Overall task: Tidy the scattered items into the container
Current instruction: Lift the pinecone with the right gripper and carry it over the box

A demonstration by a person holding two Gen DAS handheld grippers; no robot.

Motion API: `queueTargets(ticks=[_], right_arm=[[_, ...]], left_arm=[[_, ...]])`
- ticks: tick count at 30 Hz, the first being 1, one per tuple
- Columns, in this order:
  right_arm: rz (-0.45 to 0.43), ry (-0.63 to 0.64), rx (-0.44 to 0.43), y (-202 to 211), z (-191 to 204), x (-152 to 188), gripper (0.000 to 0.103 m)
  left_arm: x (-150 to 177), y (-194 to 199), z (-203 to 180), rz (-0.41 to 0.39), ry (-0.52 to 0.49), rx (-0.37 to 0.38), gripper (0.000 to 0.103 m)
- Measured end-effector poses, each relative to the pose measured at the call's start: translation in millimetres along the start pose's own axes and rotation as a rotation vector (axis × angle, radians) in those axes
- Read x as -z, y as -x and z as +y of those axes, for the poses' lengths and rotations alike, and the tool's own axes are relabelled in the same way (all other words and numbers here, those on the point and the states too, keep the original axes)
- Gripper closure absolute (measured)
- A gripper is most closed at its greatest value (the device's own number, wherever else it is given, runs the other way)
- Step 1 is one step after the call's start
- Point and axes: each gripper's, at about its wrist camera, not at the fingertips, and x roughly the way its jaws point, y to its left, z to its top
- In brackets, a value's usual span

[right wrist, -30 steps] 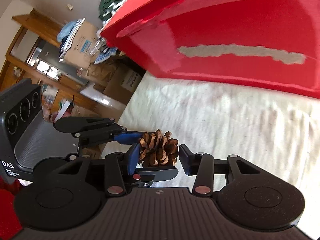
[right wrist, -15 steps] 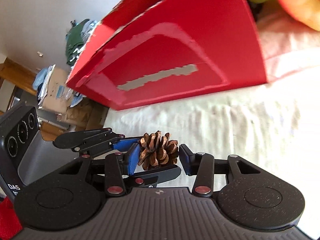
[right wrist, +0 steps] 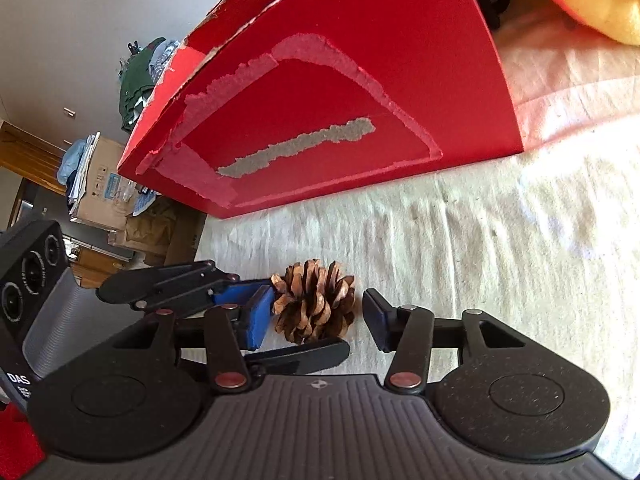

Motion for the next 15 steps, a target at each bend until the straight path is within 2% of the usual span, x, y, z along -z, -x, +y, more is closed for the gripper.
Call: queueTargets(ticks=[2,15], right_arm=[[0.007,0.004,-0.006,-1,1,1,0.056],[-0.030,-0.021,0.008,16,-10,9,0.056]], left_arm=[[1,0,0,-0.001,0.005,0.005,0.049],[-8,-12,-31,-0.014,-0.061,-0.033,0.049]])
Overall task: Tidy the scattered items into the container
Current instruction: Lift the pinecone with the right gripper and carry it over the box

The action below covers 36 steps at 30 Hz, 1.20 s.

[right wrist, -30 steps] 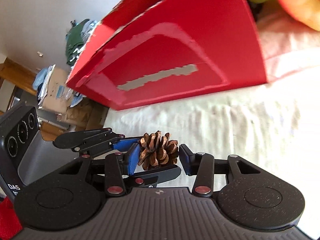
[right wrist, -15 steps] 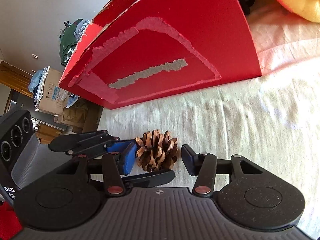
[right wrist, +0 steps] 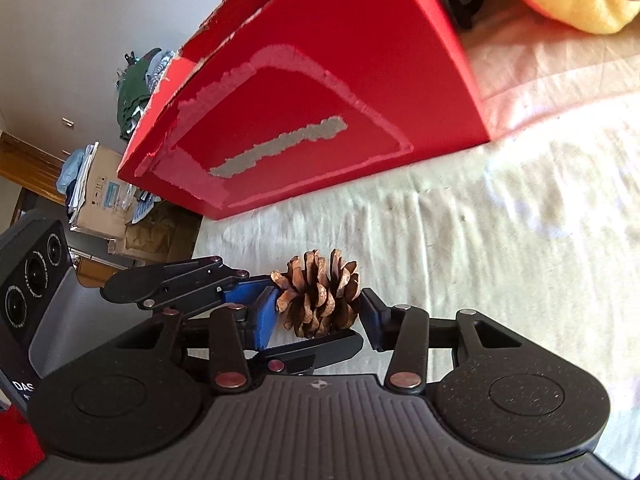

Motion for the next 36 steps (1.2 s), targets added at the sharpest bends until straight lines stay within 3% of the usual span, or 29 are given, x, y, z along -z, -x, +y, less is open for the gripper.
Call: queueTargets(ticks=[9,17,25,31,36], right_arm=[[-0.029,0.033,-0.016,19,-17,-9,0.056],[-0.085,0.130,-0.010,41,-23,-20,0.056],[-0.185,0.188,-0.099,58,-25,-35,0.055],[-0.268,0.224,-0.165,69,-15,-41,0.056],[-0.357,0.266,-0.144,82,4,-50,0.056]], left_arm=[[-23,-10,-28,-0.022,0.022,-0.053,0.049],[-44,-7,-49,-0.093,0.059,-0.096,0.049],[-63,13,-62,-0.197,0.078,-0.171,0.049],[-76,38,-62,-0.266,0.082,-0.165,0.049],[-93,53,-56,-0.323,0.045,-0.131,0.049]])
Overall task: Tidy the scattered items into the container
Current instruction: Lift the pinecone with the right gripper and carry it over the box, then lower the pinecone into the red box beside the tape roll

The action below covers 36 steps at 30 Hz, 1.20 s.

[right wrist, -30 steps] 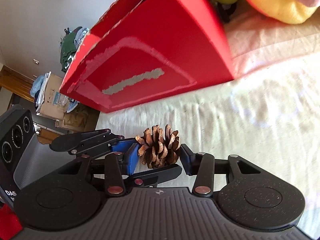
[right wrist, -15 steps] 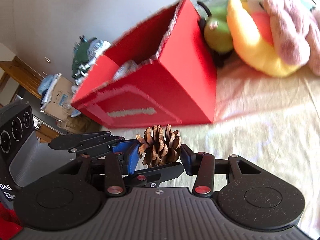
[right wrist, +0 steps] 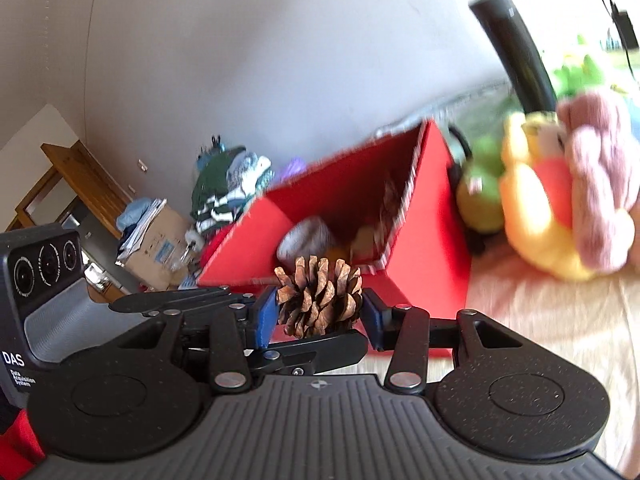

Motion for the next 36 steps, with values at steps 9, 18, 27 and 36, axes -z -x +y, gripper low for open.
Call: queueTargets(ticks=[9,18,27,36], right_arm=[[-0.121,-0.042,0.058,-24,19,-24,0.056],[-0.100,-0.059,0.190,-63,18,-39,0.056],[-0.033,-0.090,0.281,-97,10,-54,0.056],[0.030,0.005,0.287,-126,15,-70,0.056]], left_arm=[[-32,1,36,-0.018,-0.057,0.040,0.049],[-43,-36,84,0.057,-0.020,0.082,0.050],[-54,-67,111,0.106,-0.004,0.074,0.050],[-54,-73,130,0.130,0.052,0.005,0.048]])
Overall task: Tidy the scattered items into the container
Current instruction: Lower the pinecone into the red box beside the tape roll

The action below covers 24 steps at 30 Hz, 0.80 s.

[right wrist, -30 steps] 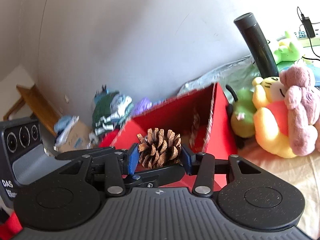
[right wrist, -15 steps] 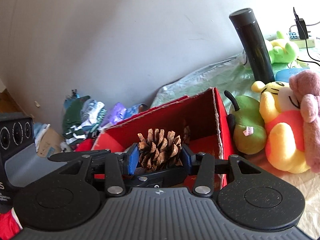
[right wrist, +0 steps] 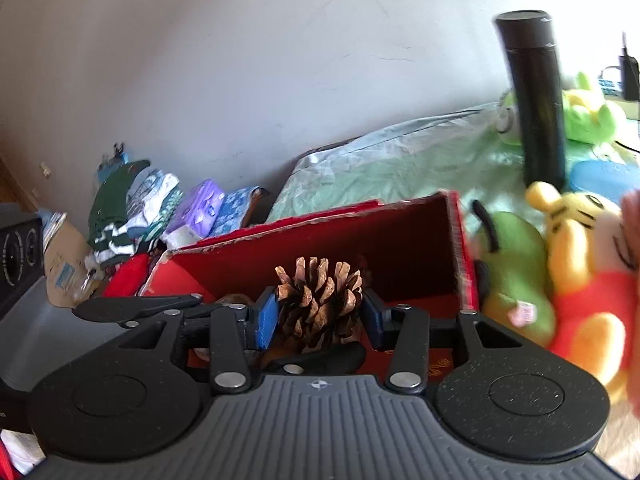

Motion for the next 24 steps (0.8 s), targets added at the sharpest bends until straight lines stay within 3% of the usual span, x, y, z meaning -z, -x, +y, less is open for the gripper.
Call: queueTargets(ticks=[8,14,24], right_arm=[[0.079,0.027,-0.008,-32,17,3,0.056],[0.153,-0.088,-0.078,-46,6,5,0.056],[0.153,-0.102,-0.107,-43,5,7,0.056]], left_arm=[[9,-11,24,0.085,0.064,-0.114,0.048],[8,-16,27,0.111,0.084,-0.143,0.048],[11,-14,33,0.116,0.149,-0.148,0.048]])
